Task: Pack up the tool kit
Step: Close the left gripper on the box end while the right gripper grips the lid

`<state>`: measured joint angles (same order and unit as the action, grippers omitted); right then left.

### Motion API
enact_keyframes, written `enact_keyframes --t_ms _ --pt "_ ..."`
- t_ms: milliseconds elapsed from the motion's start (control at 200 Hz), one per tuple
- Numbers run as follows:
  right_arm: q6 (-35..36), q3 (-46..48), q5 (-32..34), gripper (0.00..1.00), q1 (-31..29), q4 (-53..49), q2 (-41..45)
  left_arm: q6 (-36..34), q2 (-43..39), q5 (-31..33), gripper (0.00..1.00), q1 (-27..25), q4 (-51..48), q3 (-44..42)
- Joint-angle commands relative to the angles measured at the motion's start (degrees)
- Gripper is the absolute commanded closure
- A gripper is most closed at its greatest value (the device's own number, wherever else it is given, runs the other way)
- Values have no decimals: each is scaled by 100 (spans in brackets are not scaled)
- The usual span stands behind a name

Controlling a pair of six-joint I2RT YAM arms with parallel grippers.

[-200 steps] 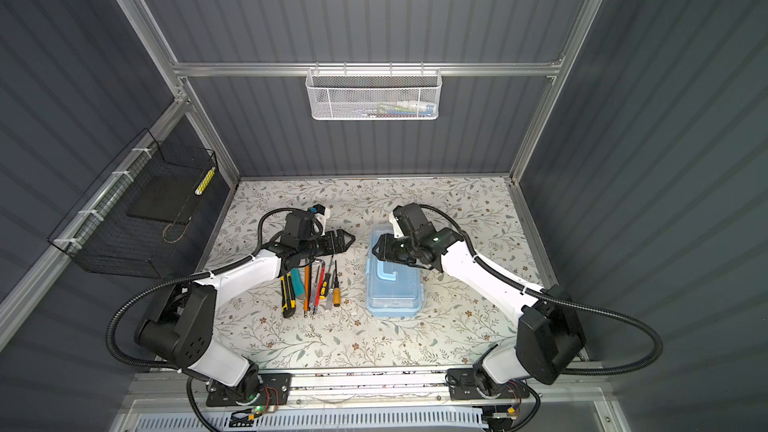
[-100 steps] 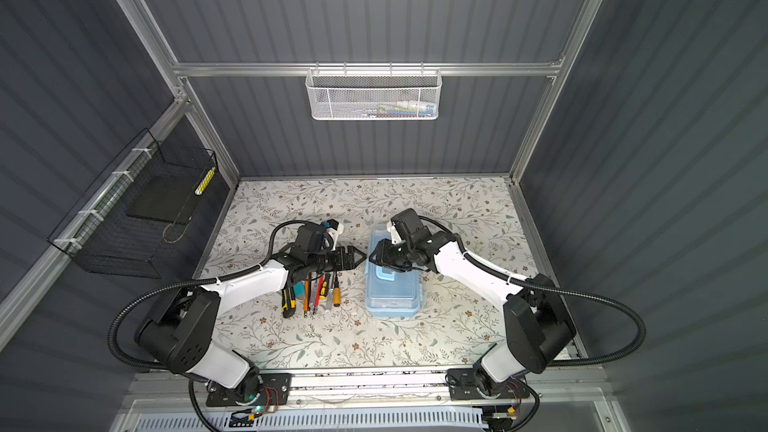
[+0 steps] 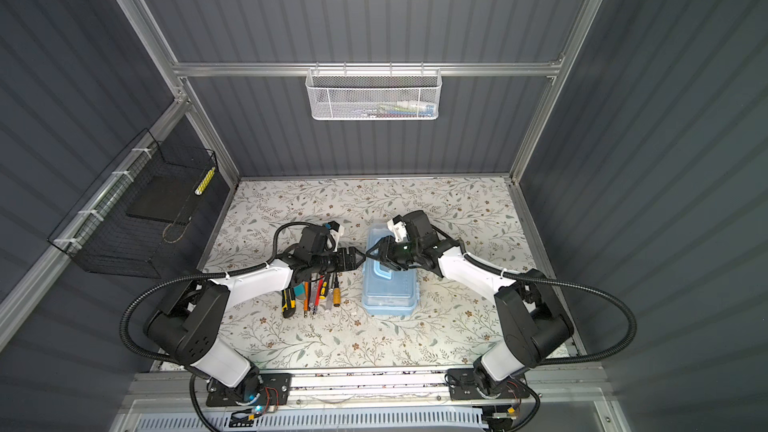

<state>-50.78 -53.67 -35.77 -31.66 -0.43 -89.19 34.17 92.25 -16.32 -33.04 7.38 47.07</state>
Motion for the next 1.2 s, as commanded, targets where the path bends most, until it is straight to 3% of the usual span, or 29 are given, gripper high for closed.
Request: enact_keyframes --t_ms 0,245,450,585,765,920,1191 --pt "187 310 -217 58 -149 137 -441 -69 66 -384 15 -238 133 44" --pt "151 470 -356 74 -38 442 -514 -131 179 -425 15 -238 115 178" --pt "277 522 -412 100 89 470 -373 -210 78 -302 14 -238 -92 318" --pt "339 573 -597 100 313 525 -282 -195 -121 61 14 -137 -327 308" --pt "447 763 -914 100 751 637 16 615 -137 -1097 16 518 604 -134" --pt "75 1111 -1653 100 1221 1468 116 722 -146 -1386 16 559 839 -196" --pt "71 1122 -2455 100 1536 1747 170 1573 38 -2202 16 588 2246 -469"
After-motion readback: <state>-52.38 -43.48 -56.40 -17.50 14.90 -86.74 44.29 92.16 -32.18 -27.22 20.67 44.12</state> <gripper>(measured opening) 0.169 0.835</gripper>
